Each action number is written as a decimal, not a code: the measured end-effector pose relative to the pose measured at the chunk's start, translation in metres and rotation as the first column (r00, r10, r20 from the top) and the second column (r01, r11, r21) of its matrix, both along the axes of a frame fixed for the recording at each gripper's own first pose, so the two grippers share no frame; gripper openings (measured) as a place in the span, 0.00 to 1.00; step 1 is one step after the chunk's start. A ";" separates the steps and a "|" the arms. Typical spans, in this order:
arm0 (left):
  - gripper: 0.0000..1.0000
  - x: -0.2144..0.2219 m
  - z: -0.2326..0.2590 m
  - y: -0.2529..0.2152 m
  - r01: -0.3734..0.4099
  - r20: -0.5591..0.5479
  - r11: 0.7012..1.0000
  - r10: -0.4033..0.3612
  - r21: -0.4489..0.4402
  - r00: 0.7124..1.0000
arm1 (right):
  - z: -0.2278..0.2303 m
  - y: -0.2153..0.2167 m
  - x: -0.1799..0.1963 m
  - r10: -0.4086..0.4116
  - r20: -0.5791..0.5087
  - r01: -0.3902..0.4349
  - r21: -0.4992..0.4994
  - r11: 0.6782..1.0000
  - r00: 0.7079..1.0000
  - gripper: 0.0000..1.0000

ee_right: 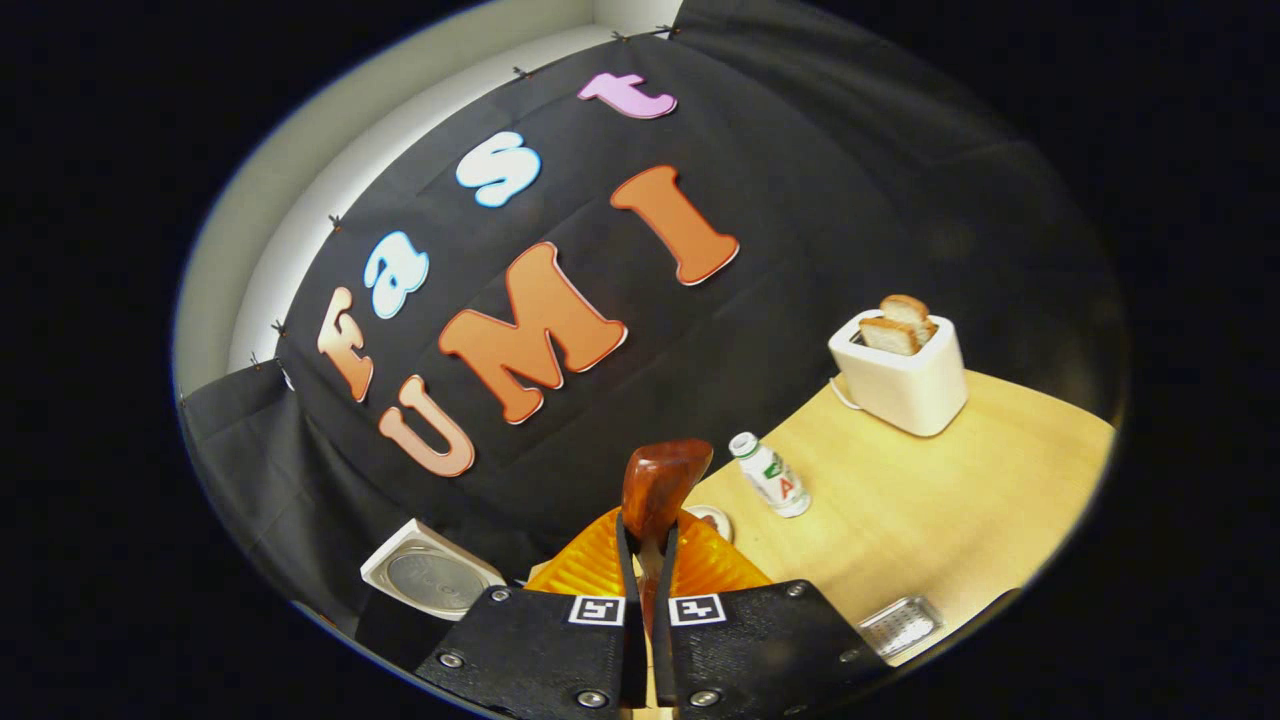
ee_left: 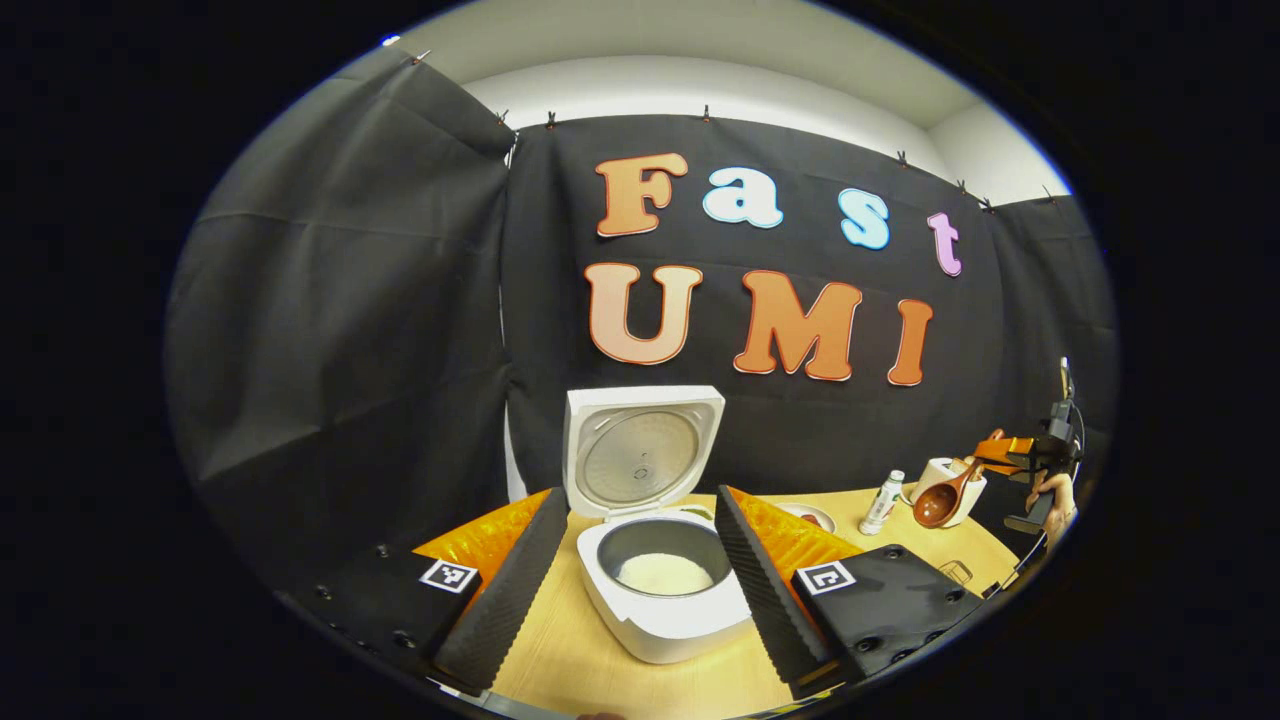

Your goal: Close the left gripper, press the button to open the rice cooker; take a wooden spoon from the chopstick holder with the right hand, scoop a spoonful of rice and pour it into the rice cooker, then put the wooden spoon back into the chopstick holder.

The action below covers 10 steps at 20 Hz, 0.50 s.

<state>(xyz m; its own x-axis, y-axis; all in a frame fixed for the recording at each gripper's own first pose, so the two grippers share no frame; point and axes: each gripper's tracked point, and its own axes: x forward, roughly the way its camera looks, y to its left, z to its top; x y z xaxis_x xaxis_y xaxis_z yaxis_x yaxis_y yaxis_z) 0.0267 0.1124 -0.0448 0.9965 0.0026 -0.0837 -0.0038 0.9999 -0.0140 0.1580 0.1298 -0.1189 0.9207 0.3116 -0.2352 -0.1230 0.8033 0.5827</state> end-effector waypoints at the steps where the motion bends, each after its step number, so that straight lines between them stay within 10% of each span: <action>1: 1.00 0.001 0.002 -0.004 0.007 0.004 1.000 -0.007 0.001 1.000 | -0.004 -0.016 -0.004 -0.021 -0.003 0.021 -0.007 1.000 1.000 0.02; 10: 1.00 -0.004 0.006 -0.032 0.041 0.008 0.999 -0.041 0.002 0.999 | -0.054 -0.104 -0.043 -0.135 -0.069 0.129 -0.088 0.988 0.988 0.02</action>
